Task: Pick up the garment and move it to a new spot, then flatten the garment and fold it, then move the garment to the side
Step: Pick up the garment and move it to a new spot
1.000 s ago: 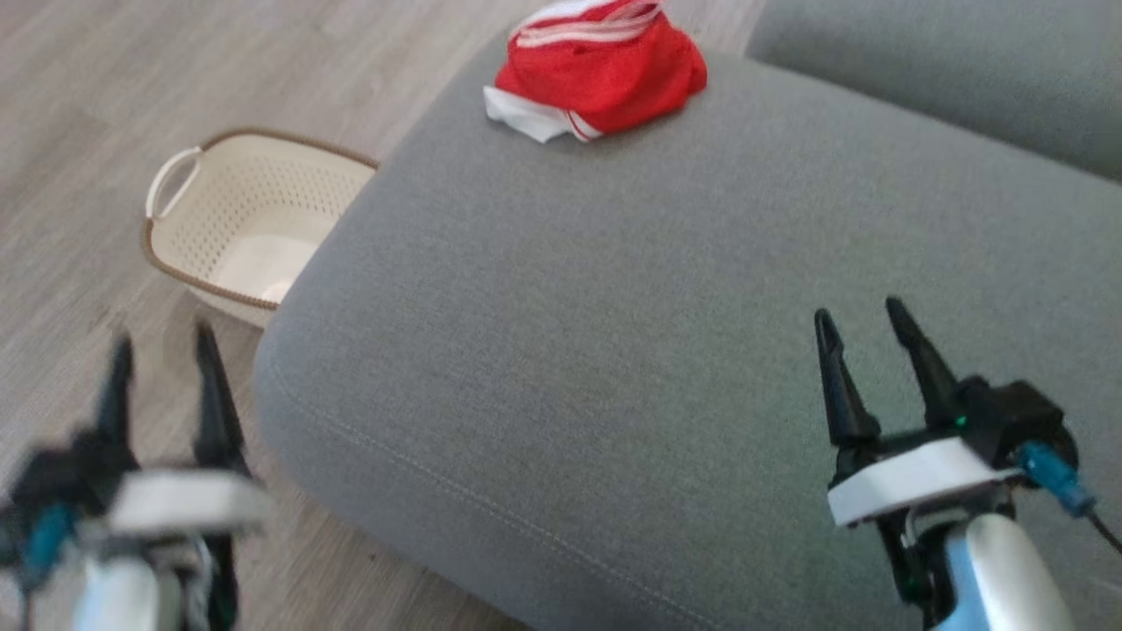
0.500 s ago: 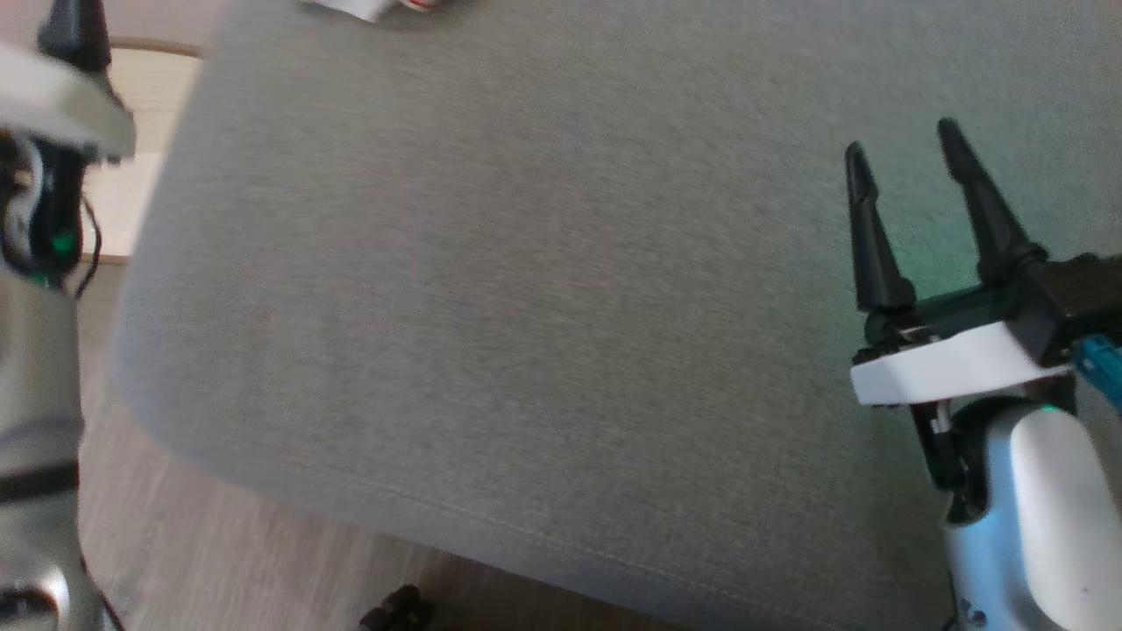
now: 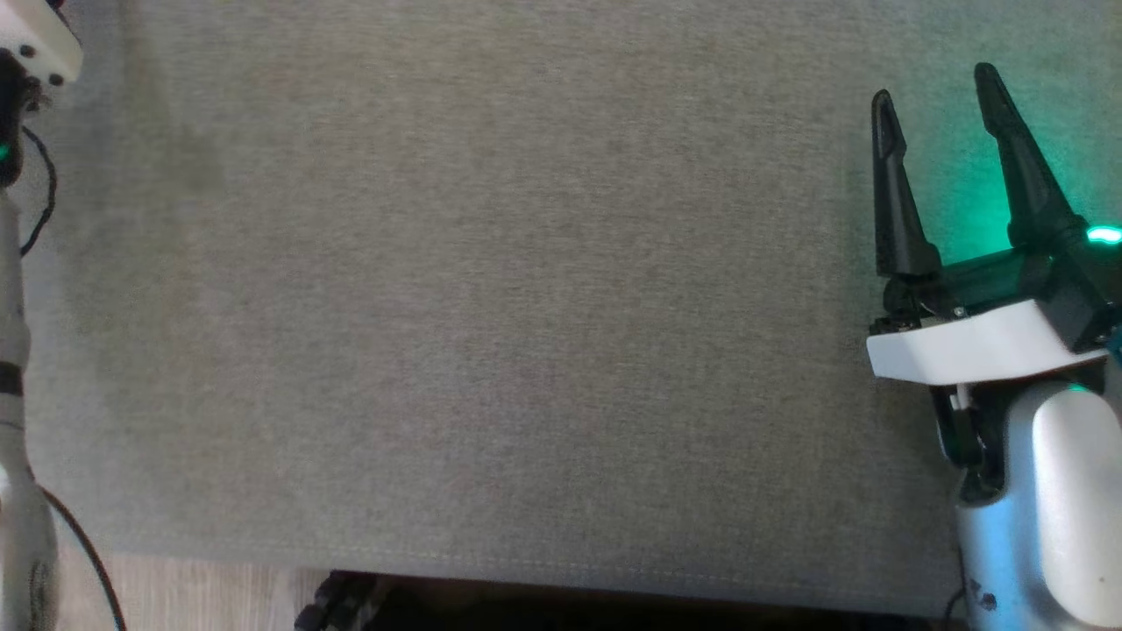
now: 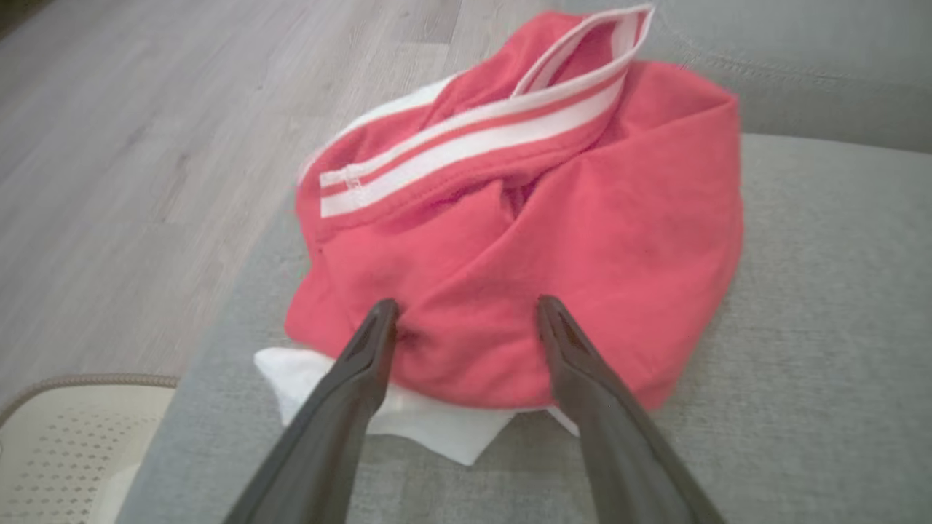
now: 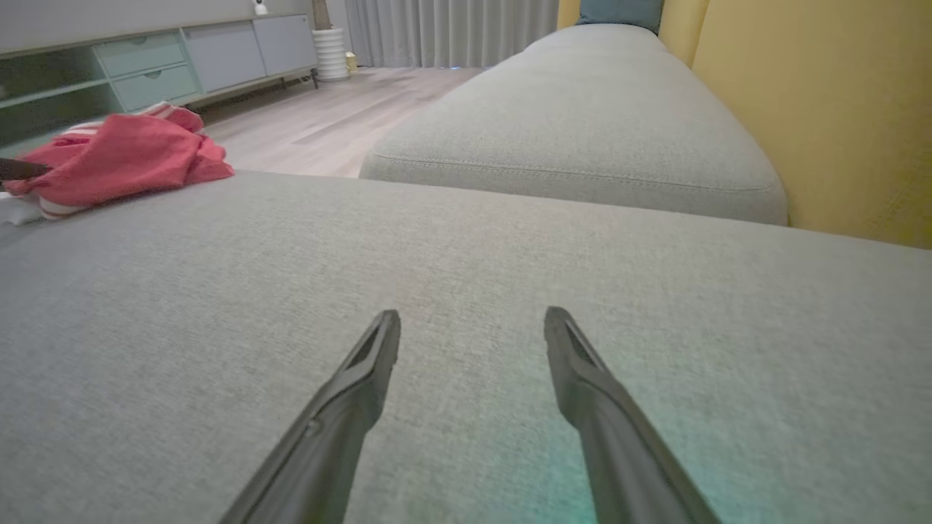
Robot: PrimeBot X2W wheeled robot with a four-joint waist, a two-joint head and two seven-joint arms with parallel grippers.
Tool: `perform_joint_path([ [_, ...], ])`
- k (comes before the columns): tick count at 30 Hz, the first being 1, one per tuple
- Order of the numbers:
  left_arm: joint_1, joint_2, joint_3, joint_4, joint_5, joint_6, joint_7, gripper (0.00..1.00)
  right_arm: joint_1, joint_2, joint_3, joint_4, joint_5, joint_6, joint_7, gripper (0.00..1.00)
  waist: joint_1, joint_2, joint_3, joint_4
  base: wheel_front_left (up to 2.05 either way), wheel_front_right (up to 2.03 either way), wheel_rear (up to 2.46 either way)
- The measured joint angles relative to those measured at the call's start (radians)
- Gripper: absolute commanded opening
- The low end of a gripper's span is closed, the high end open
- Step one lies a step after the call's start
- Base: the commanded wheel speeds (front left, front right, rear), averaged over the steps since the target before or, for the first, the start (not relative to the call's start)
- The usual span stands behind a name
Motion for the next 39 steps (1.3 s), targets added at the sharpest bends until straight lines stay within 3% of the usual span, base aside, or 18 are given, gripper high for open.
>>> perform_joint_path([
  [5,-0.019,0.016,0.015,0.069,0.0,0.024,-0.013,1.0,0.0,0.0,0.0,0.009,0.007,0.0,-0.016,1.0,-0.0001,0.0,0.005,-0.026,0.0,0.0,0.0],
  [6,-0.019,0.02,0.015,0.081,0.0,0.024,-0.02,0.92,0.0,0.0,0.001,0.011,0.007,0.0,-0.018,1.0,-0.0002,0.0,0.001,-0.028,0.0,0.0,0.0],
  [8,-0.019,0.026,0.014,0.1,0.0,0.024,-0.034,0.04,0.0,0.0,0.002,0.017,0.007,0.0,-0.02,1.0,-0.0002,0.0,-0.008,-0.03,0.0,0.0,0.0],
  [9,-0.019,0.026,0.013,0.107,0.0,0.024,-0.041,0.0,0.0,0.0,0.003,0.022,0.009,0.0,-0.024,1.0,-0.0002,0.0,-0.013,-0.03,0.0,0.0,0.0],
  [17,-0.019,0.036,-0.018,0.127,0.016,0.023,-0.089,0.0,0.0,0.0,0.006,0.071,0.036,0.0,-0.051,1.0,-0.0002,0.0,-0.074,-0.032,0.0,0.0,0.0],
  [22,-0.035,0.091,-0.053,0.114,0.047,0.006,-0.11,0.0,0.004,0.0,0.014,0.134,0.082,0.0,-0.09,1.0,-0.0003,0.0,-0.172,-0.044,0.0,0.0,0.0],
  [28,-0.07,0.104,-0.11,0.046,0.07,-0.003,-0.111,0.0,0.031,0.0,0.005,0.183,0.117,0.0,-0.119,1.0,-0.0003,0.0001,-0.274,-0.066,0.0,0.0,0.0],
  [34,-0.077,0.1,-0.198,-0.051,0.083,-0.012,-0.083,0.0,0.086,0.001,-0.029,0.233,0.141,0.0,-0.143,1.0,-0.0003,0.0001,-0.395,-0.113,0.0,0.0,0.0],
  [39,-0.054,0.047,-0.311,-0.17,0.074,-0.012,-0.046,0.0,0.12,0.002,-0.053,0.247,0.152,0.0,-0.151,1.0,-0.0003,0.0001,-0.469,-0.174,0.0,0.0,0.0],
])
